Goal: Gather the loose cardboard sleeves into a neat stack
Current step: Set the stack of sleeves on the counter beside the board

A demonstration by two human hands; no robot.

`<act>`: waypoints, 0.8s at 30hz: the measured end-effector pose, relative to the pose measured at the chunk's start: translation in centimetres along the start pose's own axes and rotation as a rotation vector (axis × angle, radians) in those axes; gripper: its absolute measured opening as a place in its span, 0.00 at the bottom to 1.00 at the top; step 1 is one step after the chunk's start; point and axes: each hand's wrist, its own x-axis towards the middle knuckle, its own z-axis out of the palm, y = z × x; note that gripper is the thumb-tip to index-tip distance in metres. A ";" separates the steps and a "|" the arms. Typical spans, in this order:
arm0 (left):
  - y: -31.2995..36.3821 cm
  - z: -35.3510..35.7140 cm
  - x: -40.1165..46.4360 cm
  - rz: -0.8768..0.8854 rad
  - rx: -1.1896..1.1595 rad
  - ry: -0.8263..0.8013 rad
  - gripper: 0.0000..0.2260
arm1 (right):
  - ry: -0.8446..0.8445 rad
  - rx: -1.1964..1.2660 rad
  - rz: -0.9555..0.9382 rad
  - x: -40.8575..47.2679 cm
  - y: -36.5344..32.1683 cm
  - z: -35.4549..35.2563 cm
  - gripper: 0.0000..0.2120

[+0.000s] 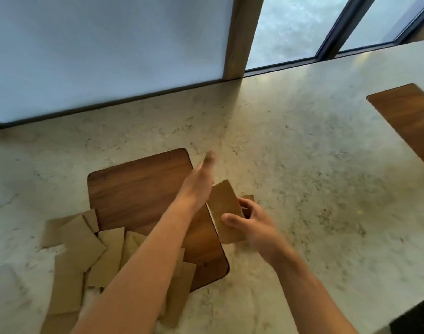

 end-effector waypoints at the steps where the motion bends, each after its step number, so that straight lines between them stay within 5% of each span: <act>1: 0.3 0.8 -0.5 -0.068 -0.198 0.011 0.38 | 0.085 0.050 0.019 -0.4 0.0 -1.8 0.22; 6: -2.2 4.8 -3.0 -0.420 -0.785 0.002 0.33 | 0.234 0.160 0.113 -0.4 0.5 -7.4 0.13; 13: -3.0 7.3 -4.2 -0.455 -0.929 0.071 0.35 | 0.252 -0.035 0.124 0.8 1.4 -5.5 0.08; 19: -1.9 8.1 -4.4 -0.459 -0.979 0.072 0.34 | 0.350 -0.456 0.127 0.8 1.7 -4.2 0.29; 24: -1.2 8.2 -4.4 -0.460 -0.981 0.089 0.34 | 0.366 -0.475 0.098 0.5 1.9 -3.1 0.34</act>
